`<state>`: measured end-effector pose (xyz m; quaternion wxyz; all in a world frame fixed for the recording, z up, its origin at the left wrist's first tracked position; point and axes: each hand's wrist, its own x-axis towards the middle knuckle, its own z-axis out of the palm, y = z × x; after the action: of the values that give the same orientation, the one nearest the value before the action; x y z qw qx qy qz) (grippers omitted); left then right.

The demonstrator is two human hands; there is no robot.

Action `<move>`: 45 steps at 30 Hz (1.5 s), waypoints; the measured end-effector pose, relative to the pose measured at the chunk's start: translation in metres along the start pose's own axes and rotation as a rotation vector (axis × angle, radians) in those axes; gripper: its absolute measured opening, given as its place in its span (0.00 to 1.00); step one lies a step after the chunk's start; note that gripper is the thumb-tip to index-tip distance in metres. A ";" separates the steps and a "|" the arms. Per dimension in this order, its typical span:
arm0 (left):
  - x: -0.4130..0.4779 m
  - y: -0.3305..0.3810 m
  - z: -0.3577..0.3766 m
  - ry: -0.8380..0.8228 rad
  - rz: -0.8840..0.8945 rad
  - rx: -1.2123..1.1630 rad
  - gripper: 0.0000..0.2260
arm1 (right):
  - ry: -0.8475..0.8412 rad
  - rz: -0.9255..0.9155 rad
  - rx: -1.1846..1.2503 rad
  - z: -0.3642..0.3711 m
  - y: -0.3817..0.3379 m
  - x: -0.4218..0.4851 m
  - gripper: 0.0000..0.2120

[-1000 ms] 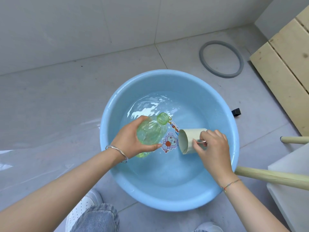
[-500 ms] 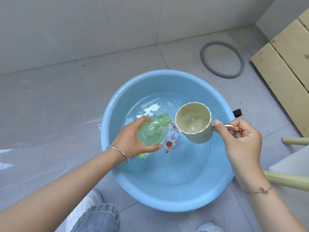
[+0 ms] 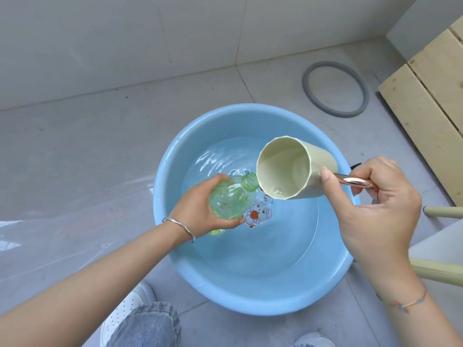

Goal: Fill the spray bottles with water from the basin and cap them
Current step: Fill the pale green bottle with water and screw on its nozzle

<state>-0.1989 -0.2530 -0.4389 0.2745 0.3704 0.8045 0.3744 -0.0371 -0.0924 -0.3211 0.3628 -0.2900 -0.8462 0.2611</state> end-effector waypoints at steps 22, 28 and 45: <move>0.000 -0.002 0.001 -0.005 0.001 0.002 0.33 | 0.060 -0.361 -0.247 0.003 -0.013 0.004 0.16; 0.001 -0.004 0.002 0.001 -0.004 0.009 0.33 | 0.070 -0.426 -0.274 0.004 -0.015 0.007 0.16; 0.001 -0.007 0.004 -0.001 -0.007 0.023 0.35 | 0.058 -0.757 -0.341 0.016 -0.022 0.007 0.14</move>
<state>-0.1995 -0.2541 -0.4467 0.2719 0.3709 0.8099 0.3641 -0.0594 -0.1065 -0.3134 0.4038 -0.0217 -0.9136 -0.0428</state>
